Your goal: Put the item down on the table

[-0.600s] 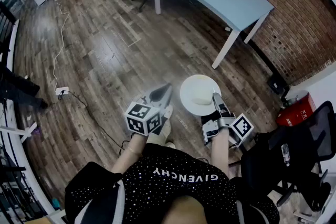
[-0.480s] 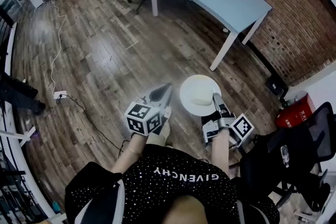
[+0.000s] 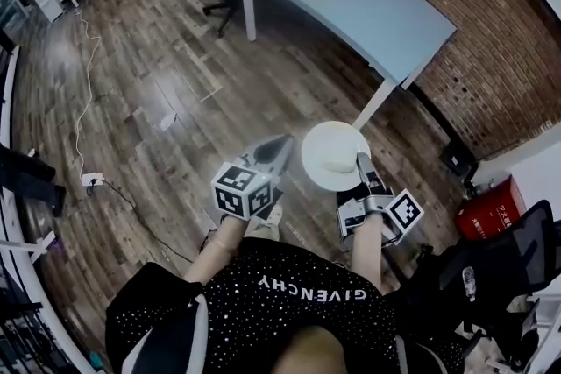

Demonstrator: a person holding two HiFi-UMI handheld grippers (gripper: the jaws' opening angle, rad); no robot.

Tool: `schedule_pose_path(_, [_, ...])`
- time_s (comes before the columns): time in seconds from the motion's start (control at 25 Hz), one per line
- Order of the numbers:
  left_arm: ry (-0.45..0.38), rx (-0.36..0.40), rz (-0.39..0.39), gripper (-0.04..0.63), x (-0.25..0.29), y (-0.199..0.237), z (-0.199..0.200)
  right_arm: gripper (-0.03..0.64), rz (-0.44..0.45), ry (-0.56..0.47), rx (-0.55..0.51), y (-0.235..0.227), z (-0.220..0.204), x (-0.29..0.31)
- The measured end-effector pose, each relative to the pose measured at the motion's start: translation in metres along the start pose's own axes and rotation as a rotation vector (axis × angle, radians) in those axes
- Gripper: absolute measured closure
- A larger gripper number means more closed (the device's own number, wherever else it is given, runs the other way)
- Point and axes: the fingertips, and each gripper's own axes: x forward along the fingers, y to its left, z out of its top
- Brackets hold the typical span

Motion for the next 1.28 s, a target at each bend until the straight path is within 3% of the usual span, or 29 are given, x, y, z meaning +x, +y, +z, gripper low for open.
schedule_pose_path(0.56, [0.008,-0.026,-0.018,0.584,0.089,0.1,0.046,0.578,-0.009,0.018,0.018,0.001,0.019,0.143])
schedule_pose_path(1.28, [0.049,-0.058,0.007,0.584,0.123,0.15,0.038,0.578,-0.041,0.043,0.023,-0.015,0.028,0.202])
